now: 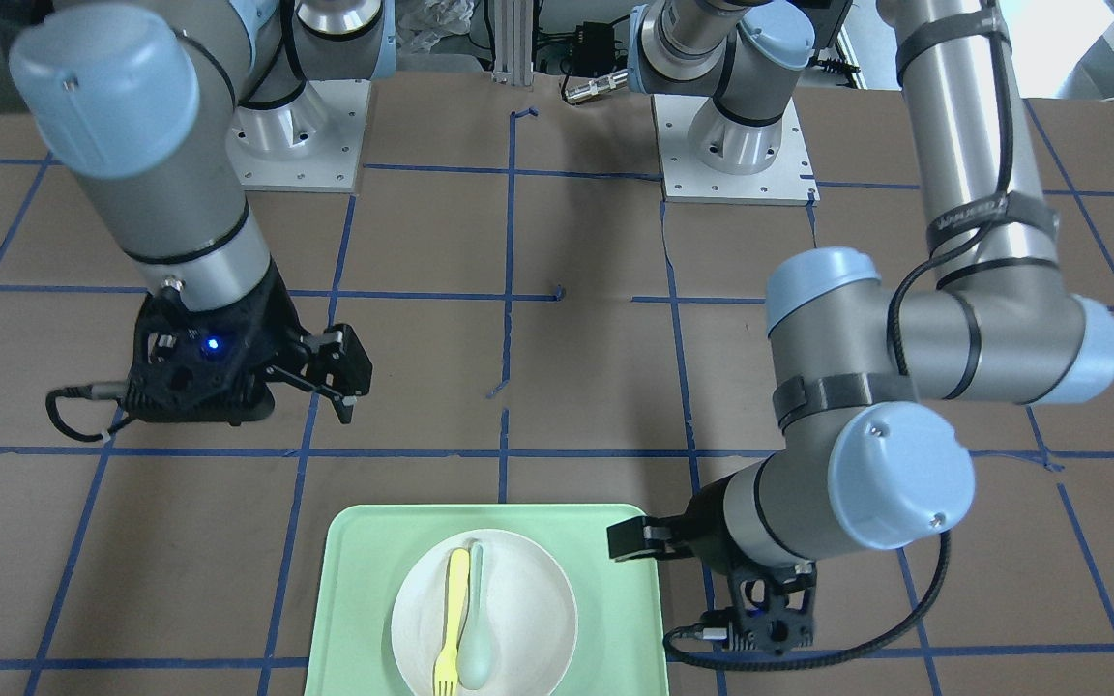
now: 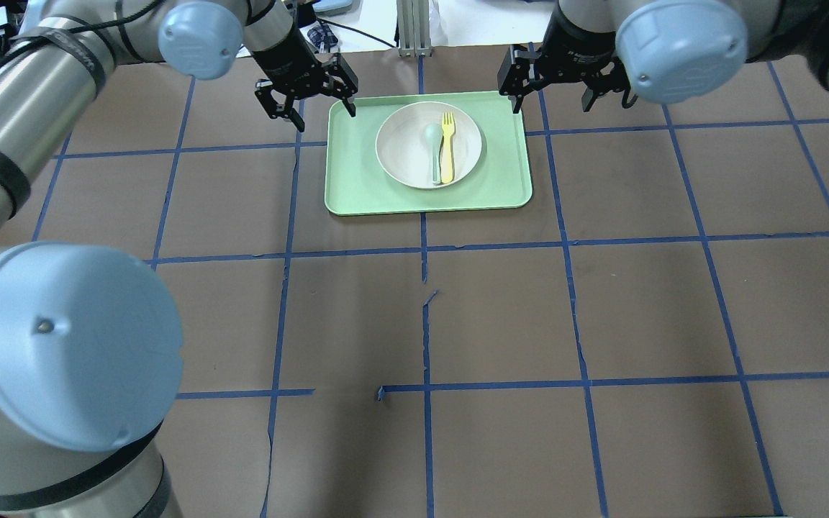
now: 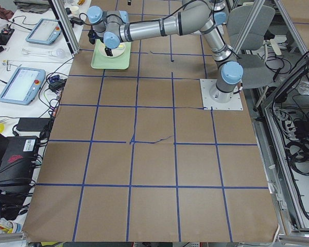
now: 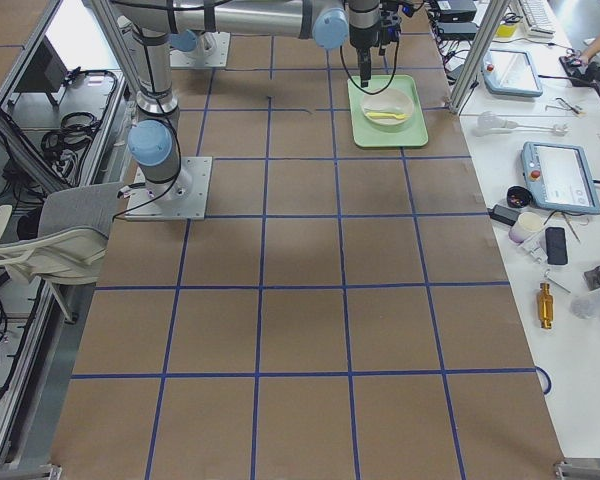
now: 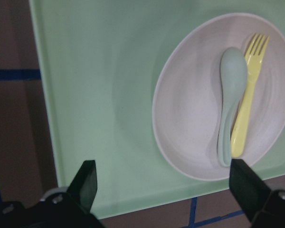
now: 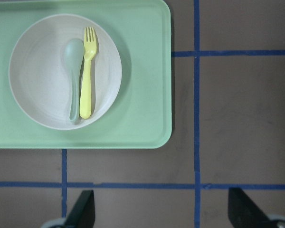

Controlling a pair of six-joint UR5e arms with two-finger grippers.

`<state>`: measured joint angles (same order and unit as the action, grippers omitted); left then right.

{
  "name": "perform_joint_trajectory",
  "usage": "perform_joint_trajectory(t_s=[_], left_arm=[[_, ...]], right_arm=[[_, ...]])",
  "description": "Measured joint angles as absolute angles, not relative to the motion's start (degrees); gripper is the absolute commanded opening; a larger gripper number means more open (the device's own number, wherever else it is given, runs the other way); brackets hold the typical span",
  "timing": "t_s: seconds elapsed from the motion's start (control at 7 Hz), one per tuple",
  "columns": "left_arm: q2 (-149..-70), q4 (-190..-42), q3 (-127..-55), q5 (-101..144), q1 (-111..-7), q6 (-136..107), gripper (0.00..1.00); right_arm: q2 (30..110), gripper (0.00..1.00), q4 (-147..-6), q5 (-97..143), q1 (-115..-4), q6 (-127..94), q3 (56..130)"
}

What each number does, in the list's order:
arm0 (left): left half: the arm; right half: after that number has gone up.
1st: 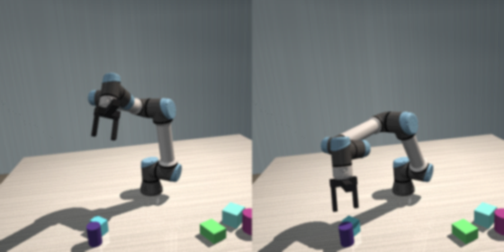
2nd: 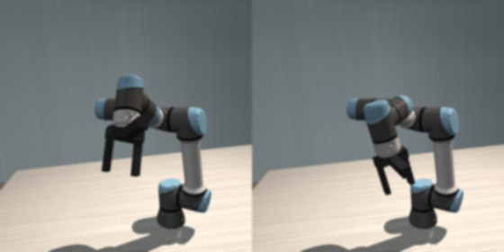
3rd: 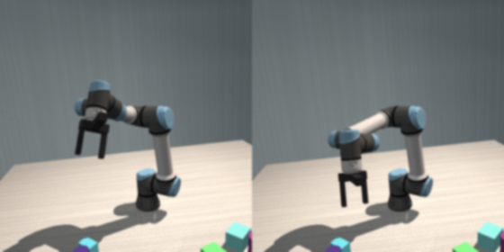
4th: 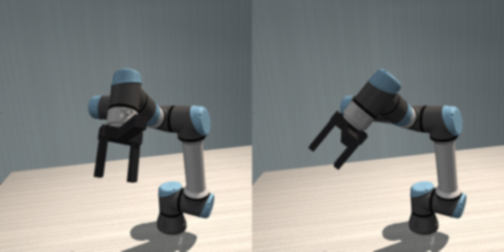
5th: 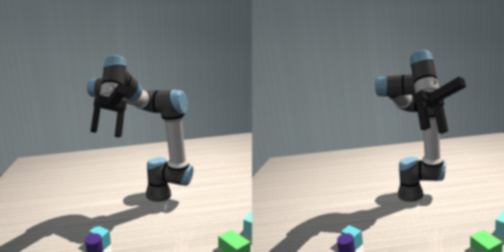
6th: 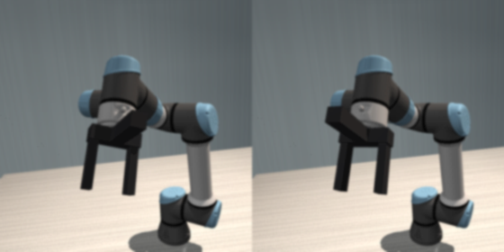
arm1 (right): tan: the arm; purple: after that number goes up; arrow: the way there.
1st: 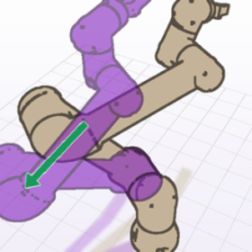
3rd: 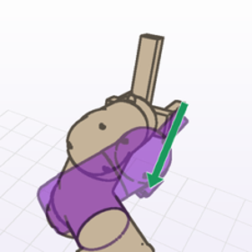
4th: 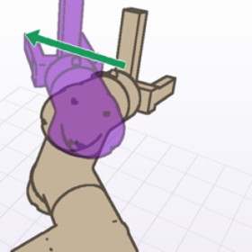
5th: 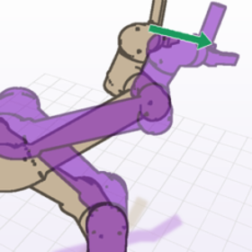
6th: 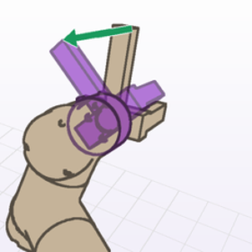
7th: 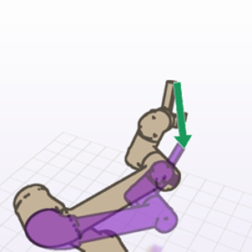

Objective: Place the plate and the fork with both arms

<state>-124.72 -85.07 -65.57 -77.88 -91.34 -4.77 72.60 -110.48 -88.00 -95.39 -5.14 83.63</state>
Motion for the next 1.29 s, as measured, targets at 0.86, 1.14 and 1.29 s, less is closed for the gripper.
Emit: perform_joint_trajectory(t_s=[0.86, 1.14, 1.29], left_arm=[[-98.87, -99.08, -80.11, -87.47, -90.42, -2.95, 1.0], [-95.59, -96.63, -85.29, -87.83, -90.19, -2.98, 1.0], [-94.87, -92.9, -88.99, -88.12, -90.06, -2.98, 1.0]], right_arm=[[49.98, 0.5, -128.05, -85.43, -99.61, -9.55, 75.58], [46.31, 0.5, -128.22, -85.55, -100.52, -11.14, 72.57], [45.65, 0.48, -128.22, -85.69, -100.69, -11.95, 72.21]])
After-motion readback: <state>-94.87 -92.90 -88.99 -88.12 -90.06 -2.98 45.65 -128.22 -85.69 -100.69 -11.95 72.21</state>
